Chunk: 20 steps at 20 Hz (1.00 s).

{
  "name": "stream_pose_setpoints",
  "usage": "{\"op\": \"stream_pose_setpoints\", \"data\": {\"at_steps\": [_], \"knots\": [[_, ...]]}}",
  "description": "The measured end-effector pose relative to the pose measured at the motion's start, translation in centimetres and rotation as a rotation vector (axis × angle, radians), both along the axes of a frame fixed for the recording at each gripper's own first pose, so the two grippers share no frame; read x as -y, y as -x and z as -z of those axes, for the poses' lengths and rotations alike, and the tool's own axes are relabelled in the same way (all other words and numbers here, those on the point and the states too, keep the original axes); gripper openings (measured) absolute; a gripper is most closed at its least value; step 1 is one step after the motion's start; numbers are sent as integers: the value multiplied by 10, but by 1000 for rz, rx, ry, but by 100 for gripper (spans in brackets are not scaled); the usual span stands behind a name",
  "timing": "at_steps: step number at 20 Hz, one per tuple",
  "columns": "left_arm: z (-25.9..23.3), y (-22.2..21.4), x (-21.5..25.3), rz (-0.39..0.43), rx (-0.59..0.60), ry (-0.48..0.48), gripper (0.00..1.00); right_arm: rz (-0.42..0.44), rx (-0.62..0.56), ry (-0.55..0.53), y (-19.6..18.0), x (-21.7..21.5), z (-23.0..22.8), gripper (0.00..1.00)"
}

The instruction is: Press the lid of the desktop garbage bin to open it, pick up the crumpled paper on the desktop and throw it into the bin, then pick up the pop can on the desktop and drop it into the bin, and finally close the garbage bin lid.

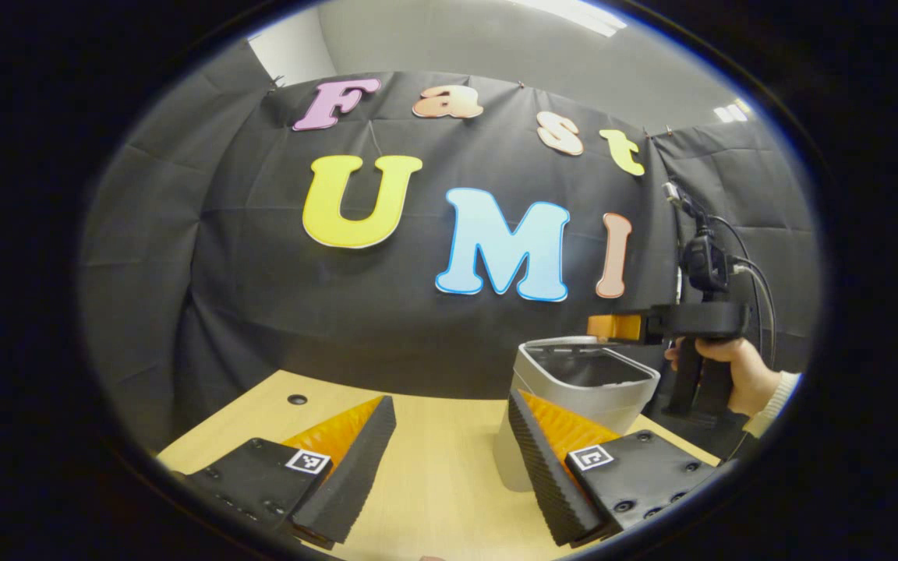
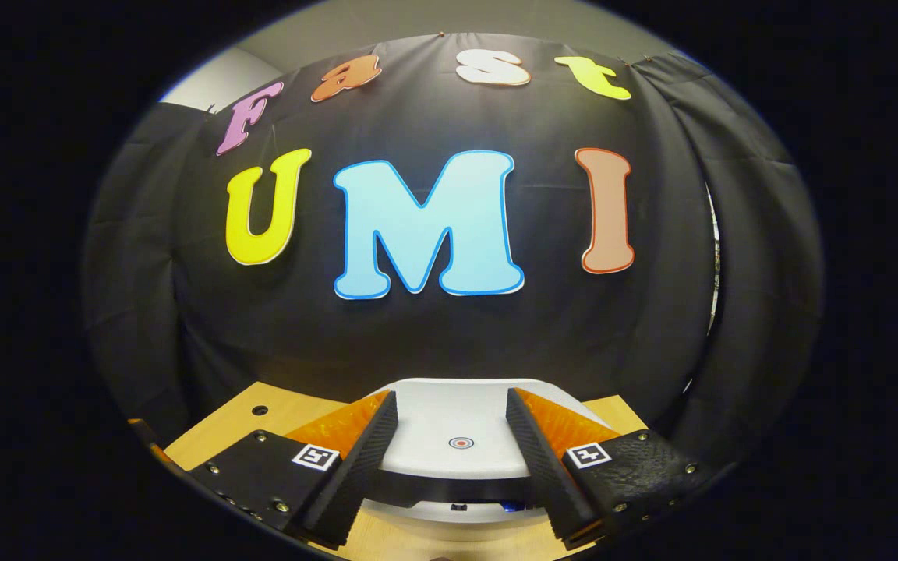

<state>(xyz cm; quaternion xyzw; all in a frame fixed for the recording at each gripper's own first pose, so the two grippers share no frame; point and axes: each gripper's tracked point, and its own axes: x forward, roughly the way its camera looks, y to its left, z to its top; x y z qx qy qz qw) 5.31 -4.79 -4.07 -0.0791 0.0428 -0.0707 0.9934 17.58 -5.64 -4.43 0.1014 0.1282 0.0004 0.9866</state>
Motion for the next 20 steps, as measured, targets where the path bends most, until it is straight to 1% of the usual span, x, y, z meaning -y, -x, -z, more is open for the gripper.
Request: {"op": "stream_pose_setpoints", "data": {"at_steps": [2, 5, 6, 7, 11, 17, 20], "knots": [[-1, 1, 0, 0, 1, -10, 95, 3, -1, 1, 2, -3, 11, 91], [0, 1, -1, -4, 0, -15, 95, 22, 33, -12, 3, -2, 16, 92], [0, 2, -1, -4, -2, -15, 95, 27, 36, -8, 3, -2, 21, 92], [1, 1, -1, -4, -5, -15, 96, 29, 39, -2, 4, -3, 24, 94], [3, 1, 0, -5, -8, -15, 95, 28, 42, 28, 5, -6, 36, 95], [6, 0, 4, 5, -16, -20, 95, 31, 66, 29, 5, -6, 37, 95], [8, 2, 6, 7, -23, -27, 95, 40, 61, 58, 6, -7, 41, 95]]}}
